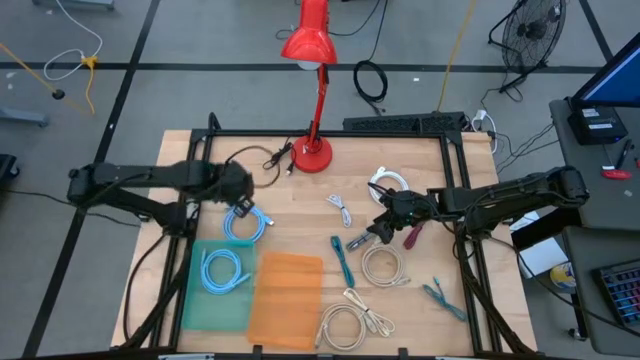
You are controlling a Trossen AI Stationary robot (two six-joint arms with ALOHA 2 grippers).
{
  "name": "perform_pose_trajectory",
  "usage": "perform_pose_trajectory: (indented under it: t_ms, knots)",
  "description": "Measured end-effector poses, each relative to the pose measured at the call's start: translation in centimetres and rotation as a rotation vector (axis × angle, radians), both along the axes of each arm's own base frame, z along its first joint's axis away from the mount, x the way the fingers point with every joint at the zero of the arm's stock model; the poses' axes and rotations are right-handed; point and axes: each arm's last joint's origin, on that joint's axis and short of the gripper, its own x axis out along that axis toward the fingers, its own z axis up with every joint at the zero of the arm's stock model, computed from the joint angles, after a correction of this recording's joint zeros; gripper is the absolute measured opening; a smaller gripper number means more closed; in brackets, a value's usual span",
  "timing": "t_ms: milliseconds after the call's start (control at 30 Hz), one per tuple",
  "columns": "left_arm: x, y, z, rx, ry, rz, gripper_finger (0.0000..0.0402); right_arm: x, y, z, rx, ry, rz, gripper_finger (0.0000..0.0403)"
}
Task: Pick & Place USB Port
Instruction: Put the light blue USB cable into the blue bin
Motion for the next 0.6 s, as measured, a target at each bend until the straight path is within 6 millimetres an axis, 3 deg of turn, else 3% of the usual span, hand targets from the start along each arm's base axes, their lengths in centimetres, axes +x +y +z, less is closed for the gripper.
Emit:
perform_pose_trajectory:
  t_ms: [133, 267, 600]
  knots:
    - [1.0, 2.3, -1.0, -0.122, 0.042, -0.183, 0.0151, 0.0, -0.1, 0.0, -0.018, -0.001, -0.029, 0.0208]
    - [2.1, 3.3, -2.5, -0.193, 0.133, -0.426, 0.0182, 0.0, -0.1, 0.0, -0.016, -0.001, -0.033, 0.0208]
    - [4.6, 3.5, -6.9, -0.296, 0.373, -0.743, 0.0184, 0.0, -0.1, 0.0, -0.023, -0.001, -0.041, 0.0208]
